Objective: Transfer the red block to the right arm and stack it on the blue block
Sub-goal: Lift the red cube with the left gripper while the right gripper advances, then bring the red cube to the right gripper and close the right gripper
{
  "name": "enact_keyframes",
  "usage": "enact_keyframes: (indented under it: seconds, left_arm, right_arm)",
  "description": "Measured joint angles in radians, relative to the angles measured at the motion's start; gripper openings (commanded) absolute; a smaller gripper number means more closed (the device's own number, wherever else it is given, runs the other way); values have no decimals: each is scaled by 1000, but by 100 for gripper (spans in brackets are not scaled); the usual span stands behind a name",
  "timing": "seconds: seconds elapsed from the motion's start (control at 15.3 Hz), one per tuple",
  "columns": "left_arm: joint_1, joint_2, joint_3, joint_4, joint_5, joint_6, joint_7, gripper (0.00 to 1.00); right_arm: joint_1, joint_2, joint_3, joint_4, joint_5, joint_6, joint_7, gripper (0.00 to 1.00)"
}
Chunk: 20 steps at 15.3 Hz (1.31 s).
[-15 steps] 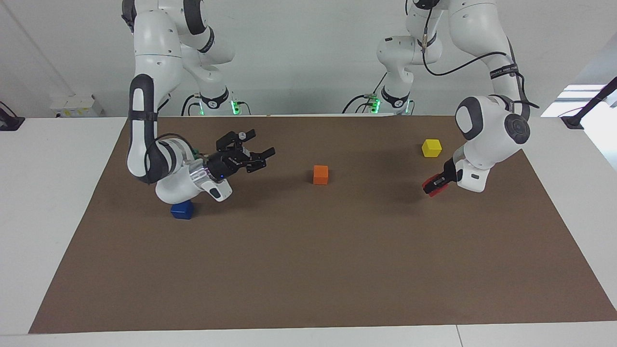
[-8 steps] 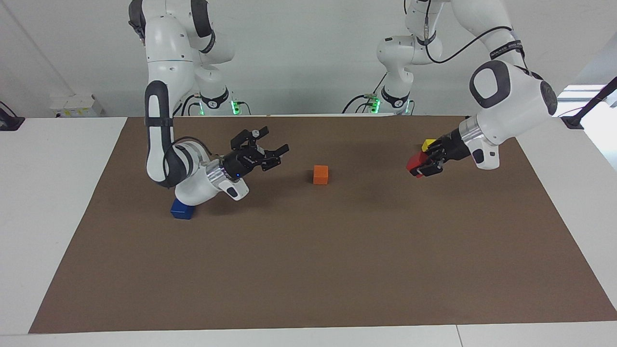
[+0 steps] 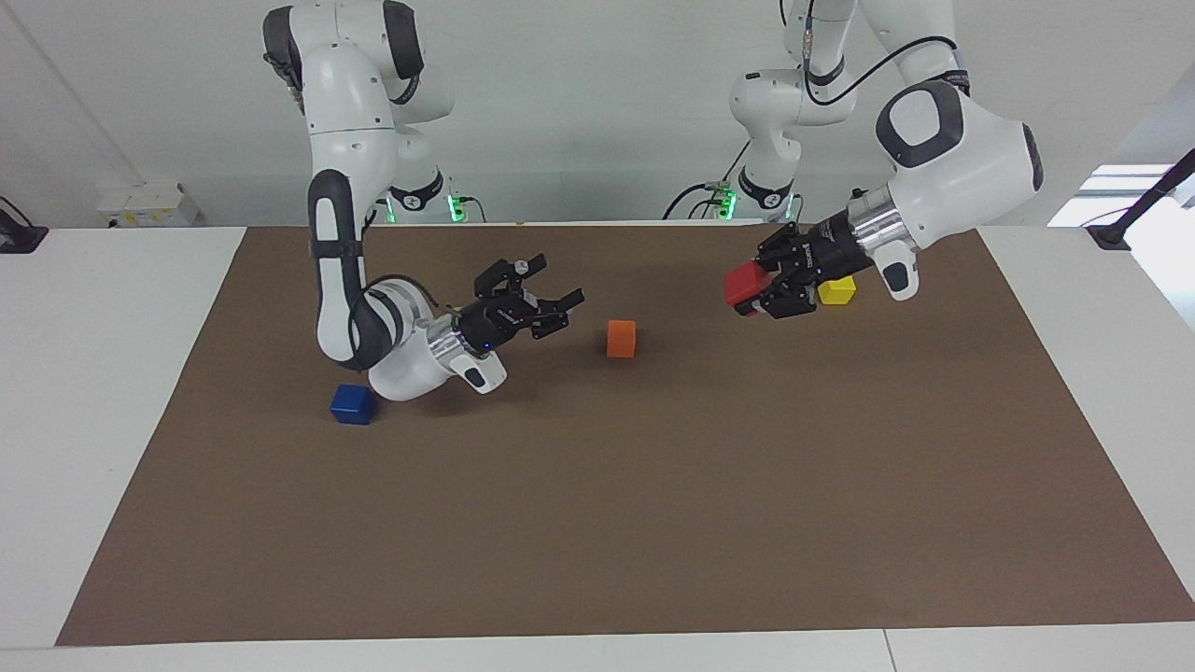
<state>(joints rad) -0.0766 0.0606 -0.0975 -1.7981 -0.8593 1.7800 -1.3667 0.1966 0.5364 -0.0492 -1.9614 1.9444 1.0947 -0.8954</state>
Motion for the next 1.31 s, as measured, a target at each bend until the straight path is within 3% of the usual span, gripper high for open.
enact_keyframes:
  seconds: [0.26,0.52,1.31]
  left_arm:
    - [-58,-13,-5,-45,-94,102,-110,0]
    - [-169,-54,-9,-166,-227,297,-146,0]
    - [-373,-83,-10,-257,-341,625,-218,0]
  right_arm:
    - [13,4,0,3,1,36,-13,100]
    - [52,8,0,4,46,87,-22,100]
    - [69,10,-1,6,53,104,-60,100]
